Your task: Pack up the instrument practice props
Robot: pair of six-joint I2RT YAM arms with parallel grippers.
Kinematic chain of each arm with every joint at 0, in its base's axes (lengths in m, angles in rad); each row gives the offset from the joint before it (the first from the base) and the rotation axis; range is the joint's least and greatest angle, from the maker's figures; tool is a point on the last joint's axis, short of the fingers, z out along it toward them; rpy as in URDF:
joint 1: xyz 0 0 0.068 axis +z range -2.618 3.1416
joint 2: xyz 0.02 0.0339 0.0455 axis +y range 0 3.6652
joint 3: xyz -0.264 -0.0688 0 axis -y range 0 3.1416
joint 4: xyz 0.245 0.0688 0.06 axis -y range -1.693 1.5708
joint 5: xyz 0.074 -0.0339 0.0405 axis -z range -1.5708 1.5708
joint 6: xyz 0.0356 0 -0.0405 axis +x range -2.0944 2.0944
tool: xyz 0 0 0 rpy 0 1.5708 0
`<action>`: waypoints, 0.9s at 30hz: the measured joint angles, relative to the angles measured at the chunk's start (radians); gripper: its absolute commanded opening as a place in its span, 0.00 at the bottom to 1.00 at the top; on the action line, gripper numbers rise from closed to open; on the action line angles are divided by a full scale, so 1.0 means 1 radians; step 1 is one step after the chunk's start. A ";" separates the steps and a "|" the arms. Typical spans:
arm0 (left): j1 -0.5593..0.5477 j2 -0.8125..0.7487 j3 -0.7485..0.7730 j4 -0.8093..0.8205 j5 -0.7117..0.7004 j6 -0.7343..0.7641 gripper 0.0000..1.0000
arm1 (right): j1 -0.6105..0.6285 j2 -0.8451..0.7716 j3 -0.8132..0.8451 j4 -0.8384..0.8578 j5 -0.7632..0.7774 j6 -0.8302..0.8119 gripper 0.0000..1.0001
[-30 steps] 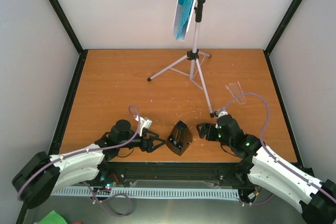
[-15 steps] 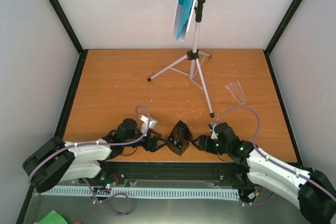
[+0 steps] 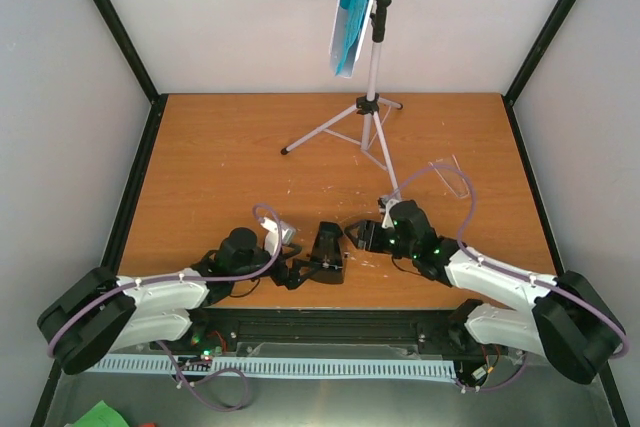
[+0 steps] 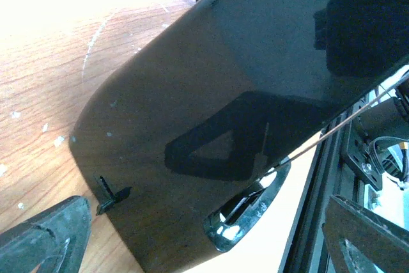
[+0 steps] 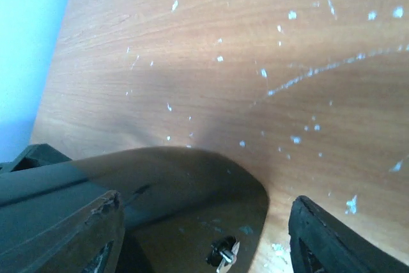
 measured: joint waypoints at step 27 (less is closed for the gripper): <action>-0.183 0.256 0.094 0.012 -0.263 0.014 0.75 | -0.506 -0.304 0.157 -0.461 0.222 -0.262 1.00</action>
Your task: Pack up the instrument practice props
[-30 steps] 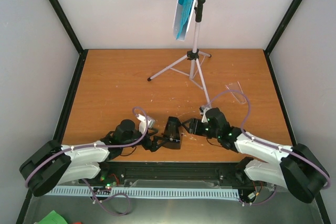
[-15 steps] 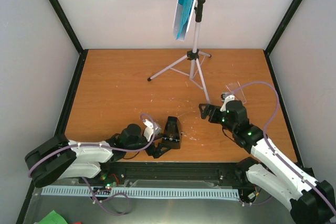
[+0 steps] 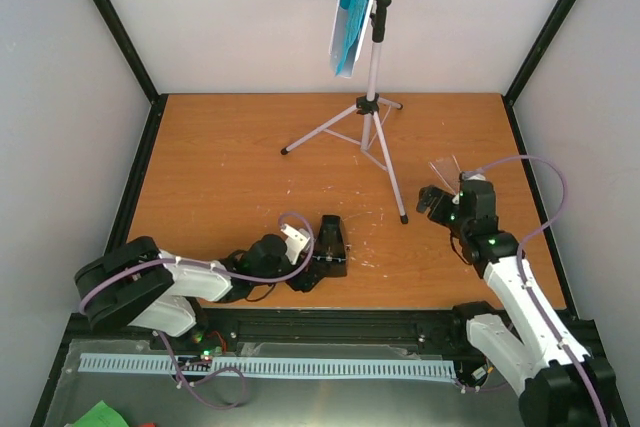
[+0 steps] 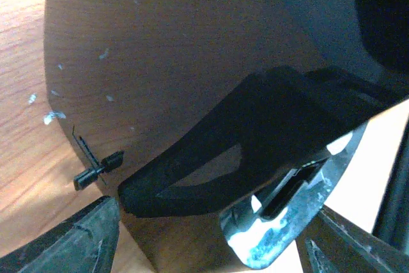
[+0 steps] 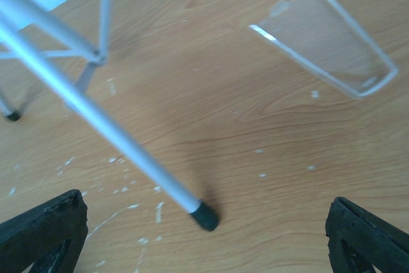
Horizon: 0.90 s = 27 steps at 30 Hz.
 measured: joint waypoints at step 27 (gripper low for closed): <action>0.205 -0.304 0.063 -0.042 0.101 -0.068 1.00 | -0.456 0.747 0.277 0.134 -0.205 -0.214 0.76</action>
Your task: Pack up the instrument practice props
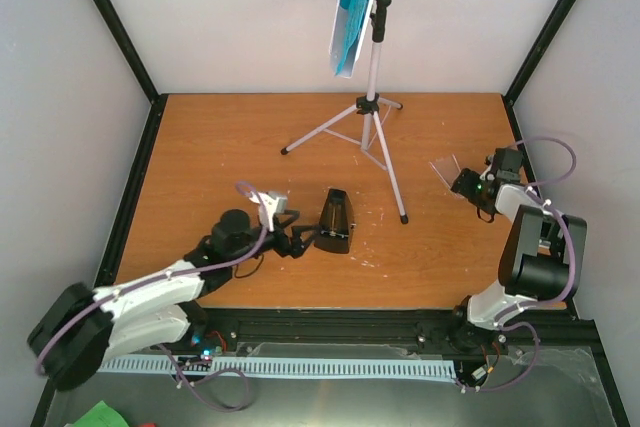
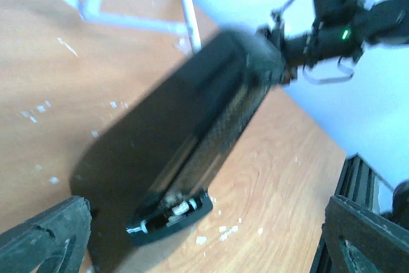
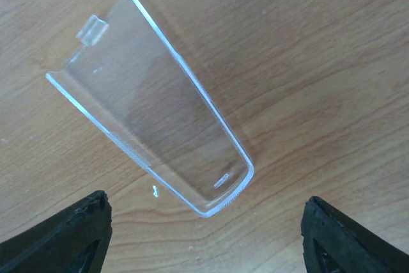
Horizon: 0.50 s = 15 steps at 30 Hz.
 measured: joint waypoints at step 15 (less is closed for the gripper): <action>0.204 -0.277 0.027 -0.277 0.276 -0.120 0.99 | 0.000 0.230 0.236 -0.111 -0.036 -0.131 0.56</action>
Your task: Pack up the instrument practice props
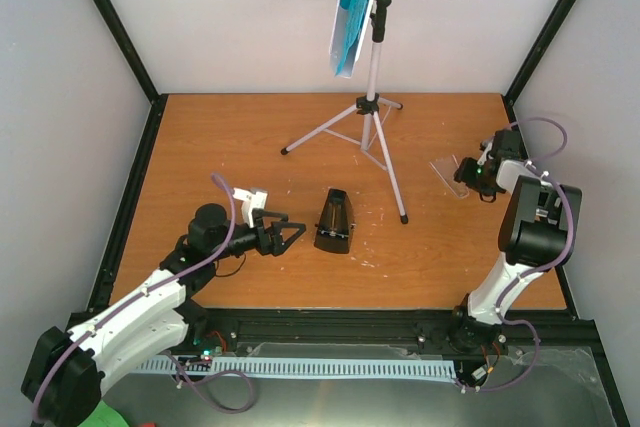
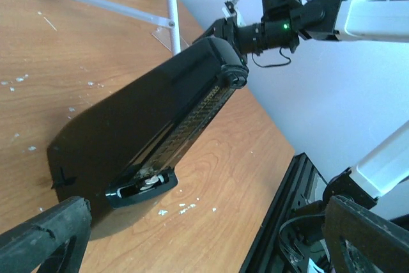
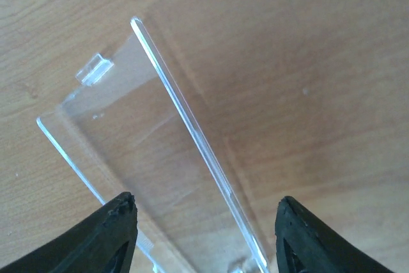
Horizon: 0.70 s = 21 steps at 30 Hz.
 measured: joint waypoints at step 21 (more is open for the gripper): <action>0.004 0.030 0.018 -0.048 0.027 -0.016 1.00 | 0.005 0.235 0.270 -0.107 -0.079 -0.064 0.27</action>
